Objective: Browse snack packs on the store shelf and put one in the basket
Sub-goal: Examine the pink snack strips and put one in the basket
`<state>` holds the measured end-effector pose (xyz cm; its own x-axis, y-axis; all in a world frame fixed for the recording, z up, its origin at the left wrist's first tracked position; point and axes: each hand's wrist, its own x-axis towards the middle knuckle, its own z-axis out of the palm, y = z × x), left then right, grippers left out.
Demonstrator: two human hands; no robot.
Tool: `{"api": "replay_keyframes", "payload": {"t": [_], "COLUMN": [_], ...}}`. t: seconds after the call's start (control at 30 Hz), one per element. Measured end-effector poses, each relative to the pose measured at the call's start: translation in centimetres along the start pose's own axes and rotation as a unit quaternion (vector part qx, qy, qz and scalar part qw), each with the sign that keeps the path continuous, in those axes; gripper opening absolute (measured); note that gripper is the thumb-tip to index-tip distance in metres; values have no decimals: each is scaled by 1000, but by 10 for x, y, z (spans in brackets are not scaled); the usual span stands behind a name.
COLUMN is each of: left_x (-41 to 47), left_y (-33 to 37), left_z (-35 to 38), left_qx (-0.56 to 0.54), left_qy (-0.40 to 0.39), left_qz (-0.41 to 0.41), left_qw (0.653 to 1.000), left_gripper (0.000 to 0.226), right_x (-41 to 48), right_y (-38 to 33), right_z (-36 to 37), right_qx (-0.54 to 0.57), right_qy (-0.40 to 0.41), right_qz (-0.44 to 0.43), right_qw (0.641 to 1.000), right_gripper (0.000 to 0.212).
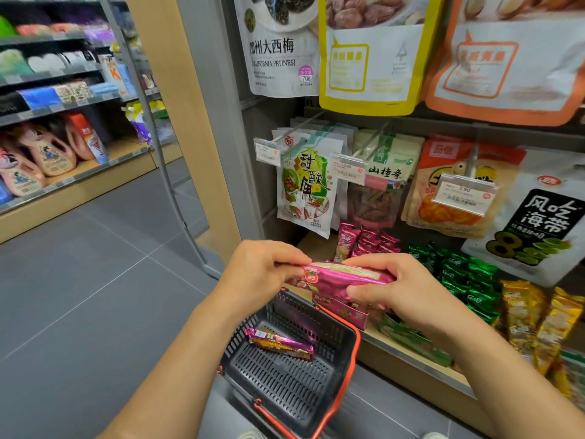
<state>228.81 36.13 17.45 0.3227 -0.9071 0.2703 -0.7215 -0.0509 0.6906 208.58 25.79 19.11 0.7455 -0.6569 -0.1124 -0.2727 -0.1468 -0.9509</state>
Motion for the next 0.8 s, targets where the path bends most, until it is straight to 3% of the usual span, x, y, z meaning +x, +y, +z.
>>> {"api": "replay_keyframes", "payload": {"t": [0.2,0.33,0.5,0.67,0.8], "left_x": [-2,-5,-3,-2,-5], "left_y": [10,23,22,30,37], "left_z": [10,24,20,18,17], "left_qx": [-20,-58,-104,-171,-242], "left_qy": [9,-21,39,-10,-46], "left_qz": [39,45,-7,-79,-80], "left_qw": [999,997,994,982,966], "left_gripper": [21,34,26,35,58], "right_x": [2,3,2,5,7], "right_y": [1,5,6,9,13], "right_z": [-5,4,-2,10,14], "right_qx": [128,93,185,93,34], "right_qy": [114,84,13,90,67], "right_qz": [20,15,-25,-94,-116], "right_qw": [985,992,982,987,990], "right_gripper": [30,30,67,41,27]}}
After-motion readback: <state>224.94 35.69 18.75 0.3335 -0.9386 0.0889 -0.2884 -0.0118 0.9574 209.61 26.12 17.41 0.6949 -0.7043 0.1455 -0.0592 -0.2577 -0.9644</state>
